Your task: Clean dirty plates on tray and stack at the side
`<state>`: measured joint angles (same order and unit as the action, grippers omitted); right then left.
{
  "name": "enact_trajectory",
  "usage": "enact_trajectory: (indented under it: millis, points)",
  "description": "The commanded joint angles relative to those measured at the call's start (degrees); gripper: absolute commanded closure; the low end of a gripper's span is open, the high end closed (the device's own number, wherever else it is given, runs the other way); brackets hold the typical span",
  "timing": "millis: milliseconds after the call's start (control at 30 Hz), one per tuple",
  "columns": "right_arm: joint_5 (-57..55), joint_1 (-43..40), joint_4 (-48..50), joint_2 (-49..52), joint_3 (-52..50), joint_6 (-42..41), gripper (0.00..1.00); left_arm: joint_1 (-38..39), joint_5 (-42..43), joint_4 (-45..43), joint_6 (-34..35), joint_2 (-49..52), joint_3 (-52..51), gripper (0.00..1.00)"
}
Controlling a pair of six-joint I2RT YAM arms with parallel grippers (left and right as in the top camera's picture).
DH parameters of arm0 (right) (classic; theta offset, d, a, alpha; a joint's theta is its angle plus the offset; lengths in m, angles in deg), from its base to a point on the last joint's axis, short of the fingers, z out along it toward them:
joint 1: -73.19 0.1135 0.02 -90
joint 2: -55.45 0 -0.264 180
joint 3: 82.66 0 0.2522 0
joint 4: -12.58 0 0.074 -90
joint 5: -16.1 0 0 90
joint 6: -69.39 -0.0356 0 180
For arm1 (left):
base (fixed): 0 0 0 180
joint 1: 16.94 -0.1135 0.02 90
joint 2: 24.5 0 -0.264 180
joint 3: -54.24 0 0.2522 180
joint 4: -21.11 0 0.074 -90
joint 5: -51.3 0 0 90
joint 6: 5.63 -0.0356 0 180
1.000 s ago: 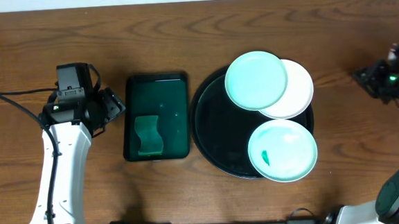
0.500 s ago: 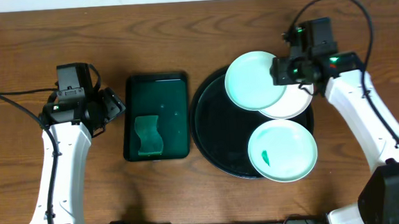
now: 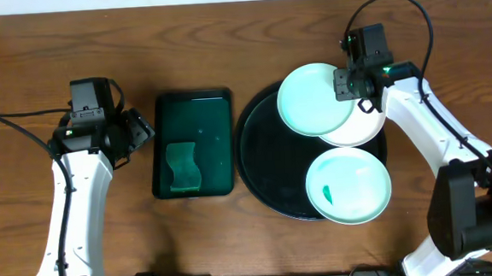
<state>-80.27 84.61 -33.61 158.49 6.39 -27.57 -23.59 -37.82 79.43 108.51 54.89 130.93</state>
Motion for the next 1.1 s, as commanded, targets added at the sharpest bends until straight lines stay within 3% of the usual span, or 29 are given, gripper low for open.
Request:
enact_trajectory:
  millis: [0,300,500,600,800,1067]
  points:
    - [-1.11,-1.73,0.39,2.82,0.83,0.42,0.63,-0.17,-0.98,-0.02,-0.09,0.02,0.72,0.20]
    - [-0.61,-2.75,0.79,5.86,0.83,0.37,0.74,-0.17,-0.98,-0.02,-0.11,0.02,0.72,0.20]
    - [0.50,-2.75,0.55,6.05,0.83,0.37,0.87,-0.17,-0.98,-0.02,-0.11,0.02,0.72,0.20]
    - [0.87,-2.75,0.07,6.05,0.79,0.17,0.99,-0.17,-0.98,-0.02,-0.11,0.02,0.72,0.20]
    - [0.94,-2.75,-0.09,5.92,0.79,0.17,0.99,-0.17,-0.98,-0.02,-0.11,0.02,0.72,0.20]
    - [9.92,-4.72,0.31,0.46,0.85,-2.64,0.99,-0.17,-0.98,-0.02,-0.11,0.02,0.72,0.20]
